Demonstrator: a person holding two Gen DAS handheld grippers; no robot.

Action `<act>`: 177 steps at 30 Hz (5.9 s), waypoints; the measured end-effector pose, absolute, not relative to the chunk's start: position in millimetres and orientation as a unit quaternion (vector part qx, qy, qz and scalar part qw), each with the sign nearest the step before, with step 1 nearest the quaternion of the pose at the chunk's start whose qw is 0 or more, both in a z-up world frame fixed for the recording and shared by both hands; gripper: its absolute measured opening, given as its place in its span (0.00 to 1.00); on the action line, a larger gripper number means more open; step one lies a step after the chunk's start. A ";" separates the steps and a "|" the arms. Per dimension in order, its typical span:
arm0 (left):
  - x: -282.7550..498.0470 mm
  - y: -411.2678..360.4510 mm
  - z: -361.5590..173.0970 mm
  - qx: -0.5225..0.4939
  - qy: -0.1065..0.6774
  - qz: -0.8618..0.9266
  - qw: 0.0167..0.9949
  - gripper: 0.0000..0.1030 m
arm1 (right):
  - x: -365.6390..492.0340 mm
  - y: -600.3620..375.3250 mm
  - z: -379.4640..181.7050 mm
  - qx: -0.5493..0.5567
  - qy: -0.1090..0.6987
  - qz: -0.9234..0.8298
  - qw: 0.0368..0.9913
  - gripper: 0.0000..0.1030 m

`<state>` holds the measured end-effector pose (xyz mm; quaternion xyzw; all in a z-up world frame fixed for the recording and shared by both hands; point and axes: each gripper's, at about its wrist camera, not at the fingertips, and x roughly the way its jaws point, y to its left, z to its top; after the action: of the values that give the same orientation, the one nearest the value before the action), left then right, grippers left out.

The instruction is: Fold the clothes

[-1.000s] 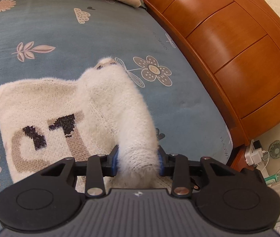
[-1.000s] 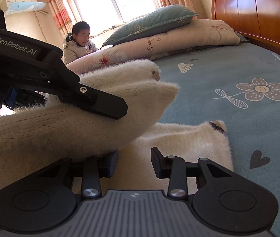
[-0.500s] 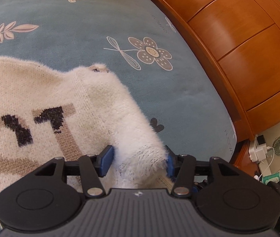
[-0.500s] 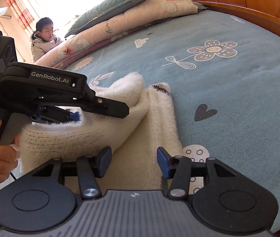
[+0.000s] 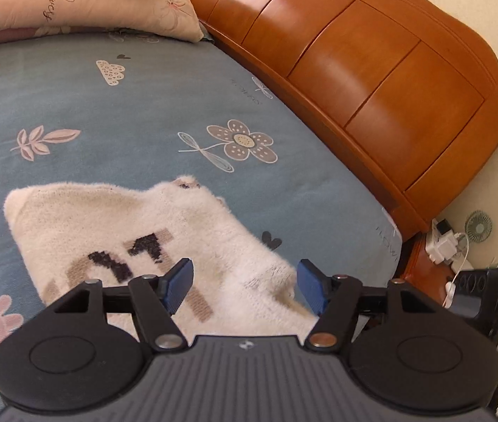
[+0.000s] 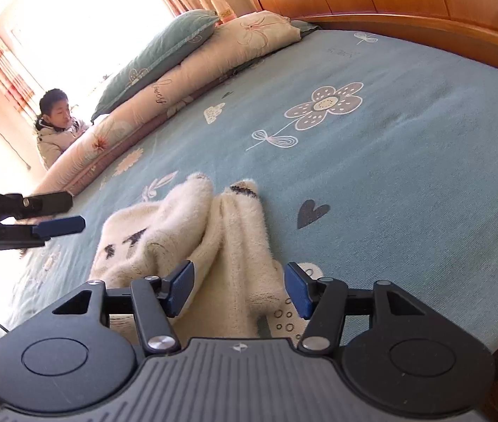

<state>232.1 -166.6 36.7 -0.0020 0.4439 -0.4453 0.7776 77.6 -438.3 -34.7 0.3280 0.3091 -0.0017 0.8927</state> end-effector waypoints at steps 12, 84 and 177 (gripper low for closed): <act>217.2 -100.1 -21.5 -0.007 0.472 -0.413 0.779 0.70 | 117.9 -439.3 -73.3 0.486 0.334 0.098 0.801 0.89; 133.3 -171.2 -39.6 0.187 0.429 -0.541 0.698 0.82 | 169.2 -385.1 -25.5 0.236 0.478 0.117 0.838 0.56; 137.4 -155.2 -4.5 0.109 0.403 -0.399 0.816 0.92 | 156.2 -360.1 32.7 0.157 0.385 0.051 0.908 0.81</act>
<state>137.4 -155.2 -4.5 0.1089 0.4029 -0.3990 0.8165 156.2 -360.1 32.7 0.1567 0.3852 0.0512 0.9080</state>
